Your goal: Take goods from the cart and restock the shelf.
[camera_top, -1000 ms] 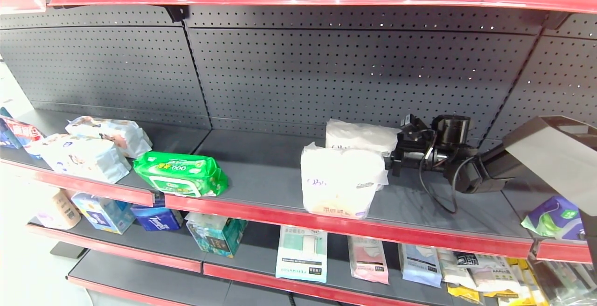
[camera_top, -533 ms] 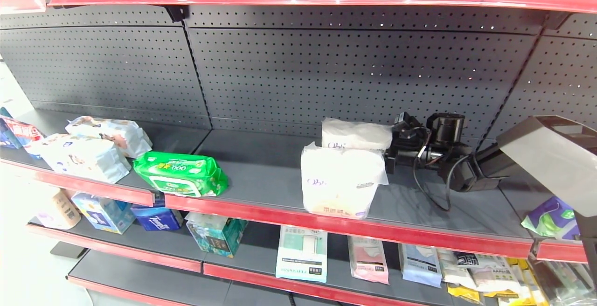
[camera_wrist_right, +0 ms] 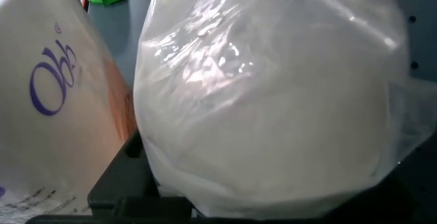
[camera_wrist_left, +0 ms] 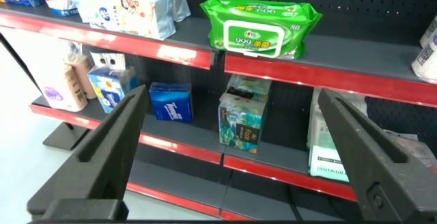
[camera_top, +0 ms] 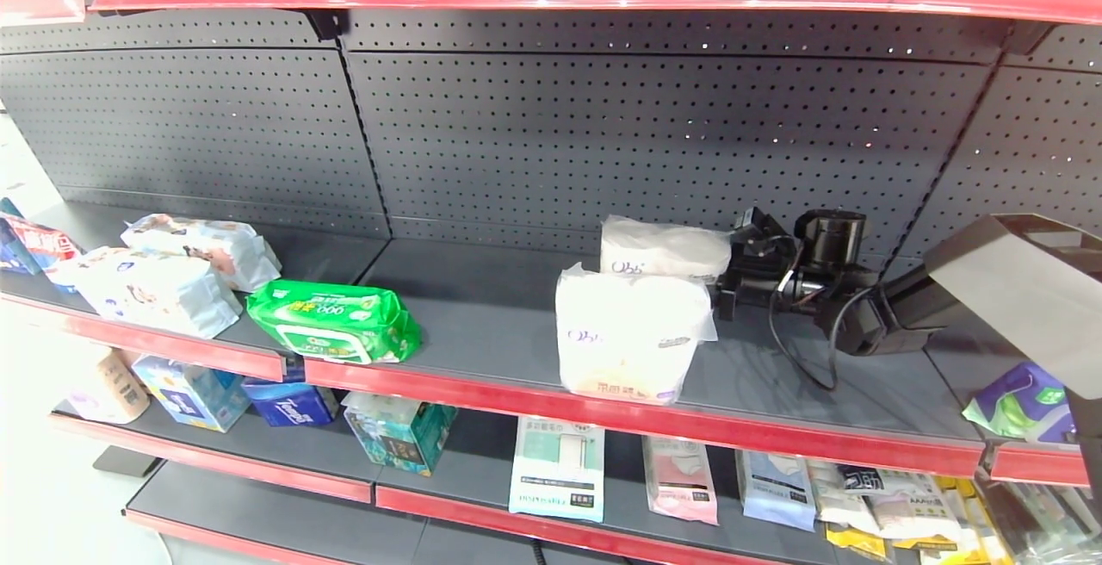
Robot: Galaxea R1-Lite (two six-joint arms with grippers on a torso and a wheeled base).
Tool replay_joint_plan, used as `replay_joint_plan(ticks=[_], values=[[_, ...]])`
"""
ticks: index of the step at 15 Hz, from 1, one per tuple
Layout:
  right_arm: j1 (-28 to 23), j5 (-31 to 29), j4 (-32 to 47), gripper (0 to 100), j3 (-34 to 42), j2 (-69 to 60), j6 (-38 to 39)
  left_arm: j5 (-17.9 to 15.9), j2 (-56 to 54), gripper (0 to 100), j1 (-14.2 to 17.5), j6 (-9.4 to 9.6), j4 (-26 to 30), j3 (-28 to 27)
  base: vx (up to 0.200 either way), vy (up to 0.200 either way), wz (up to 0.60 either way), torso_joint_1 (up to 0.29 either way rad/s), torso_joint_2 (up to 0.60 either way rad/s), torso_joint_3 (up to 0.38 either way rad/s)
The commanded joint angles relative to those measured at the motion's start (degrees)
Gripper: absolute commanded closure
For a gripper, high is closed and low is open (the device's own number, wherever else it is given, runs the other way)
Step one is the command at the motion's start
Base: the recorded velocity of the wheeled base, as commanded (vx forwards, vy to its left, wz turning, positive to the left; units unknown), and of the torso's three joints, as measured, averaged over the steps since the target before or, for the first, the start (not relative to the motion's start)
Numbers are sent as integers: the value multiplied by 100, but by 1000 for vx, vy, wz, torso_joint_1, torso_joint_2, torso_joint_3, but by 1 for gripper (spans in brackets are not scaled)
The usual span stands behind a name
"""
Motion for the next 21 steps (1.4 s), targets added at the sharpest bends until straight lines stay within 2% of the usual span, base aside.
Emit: replay_joint_plan(ticks=[1,8,9,14,21], values=[[0,9,15,100,153,-23,-52,1,-2,0,3,-1,-1,1,0,0,0,0,0,0],[70,0,15,100,197,-41,-60,1,-2,0,3,-1,-1,1,0,0,0,0,0,0],[79,9,15,0,214,-41,-87,1,-2,0,3,-1,-1,1,0,0,0,0,0,0],[70,0,32,0,373,-340,63,1,-2,0,3,-1,-1,1,0,0,0,0,0,0],[-290,9,32,0,1603,-1307,1,1,-2,0,3,-1,-1,1,0,0,0,0,0,0]])
